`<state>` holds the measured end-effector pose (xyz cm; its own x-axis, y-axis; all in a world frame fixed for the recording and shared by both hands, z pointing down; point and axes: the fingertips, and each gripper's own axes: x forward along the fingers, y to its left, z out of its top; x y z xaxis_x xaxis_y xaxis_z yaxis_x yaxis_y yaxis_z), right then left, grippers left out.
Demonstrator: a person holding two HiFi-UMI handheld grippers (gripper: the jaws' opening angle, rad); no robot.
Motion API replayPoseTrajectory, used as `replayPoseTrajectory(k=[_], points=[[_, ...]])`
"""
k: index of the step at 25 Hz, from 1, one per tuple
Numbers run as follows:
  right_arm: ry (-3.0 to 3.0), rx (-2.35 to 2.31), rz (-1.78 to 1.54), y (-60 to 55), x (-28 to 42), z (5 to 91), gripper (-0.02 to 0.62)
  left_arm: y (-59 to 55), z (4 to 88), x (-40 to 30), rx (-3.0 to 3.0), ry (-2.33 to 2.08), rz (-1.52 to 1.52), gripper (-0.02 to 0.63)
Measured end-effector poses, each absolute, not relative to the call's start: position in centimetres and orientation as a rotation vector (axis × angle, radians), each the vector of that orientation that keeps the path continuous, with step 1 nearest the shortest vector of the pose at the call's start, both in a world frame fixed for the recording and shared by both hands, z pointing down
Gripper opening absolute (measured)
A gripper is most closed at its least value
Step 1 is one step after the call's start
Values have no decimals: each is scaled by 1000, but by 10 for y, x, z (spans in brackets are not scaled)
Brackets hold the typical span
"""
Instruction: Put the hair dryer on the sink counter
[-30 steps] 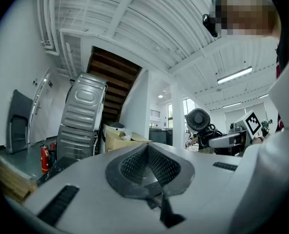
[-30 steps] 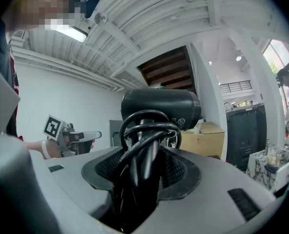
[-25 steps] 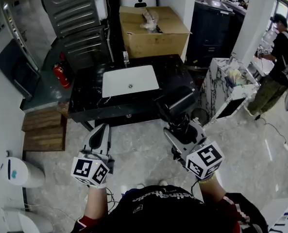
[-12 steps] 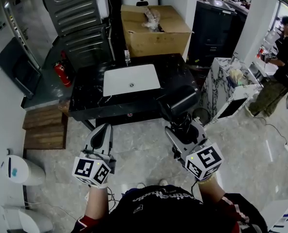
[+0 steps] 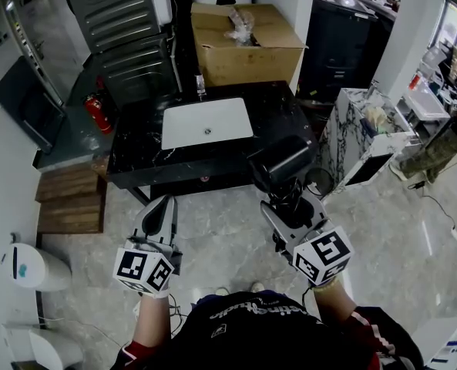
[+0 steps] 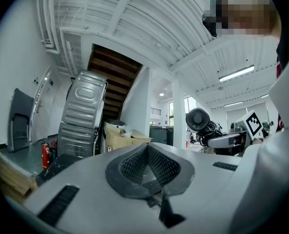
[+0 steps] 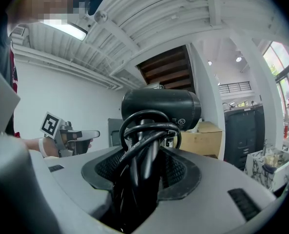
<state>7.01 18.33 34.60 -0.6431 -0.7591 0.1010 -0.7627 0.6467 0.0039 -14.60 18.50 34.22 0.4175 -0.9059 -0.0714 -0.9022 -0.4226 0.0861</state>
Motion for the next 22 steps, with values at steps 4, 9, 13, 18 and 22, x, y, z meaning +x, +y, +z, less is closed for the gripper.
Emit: replayPoseTrajectory(k=[4, 9, 13, 18, 22], points=[[-2776, 1275, 85, 177, 79, 349, 235, 180, 343, -140, 2610, -1686, -160, 14], [-2796, 1256, 106, 170, 93, 353, 235, 175, 345, -126, 2607, -1710, -151, 14], [-2814, 1223, 105, 162, 104, 354, 235, 169, 343, -111, 2598, -1741, -147, 14], [-2841, 1191, 98, 151, 121, 354, 235, 161, 345, -89, 2584, -1765, -135, 14], [-2852, 1180, 105, 138, 124, 359, 235, 153, 351, -84, 2605, -1757, -108, 14]])
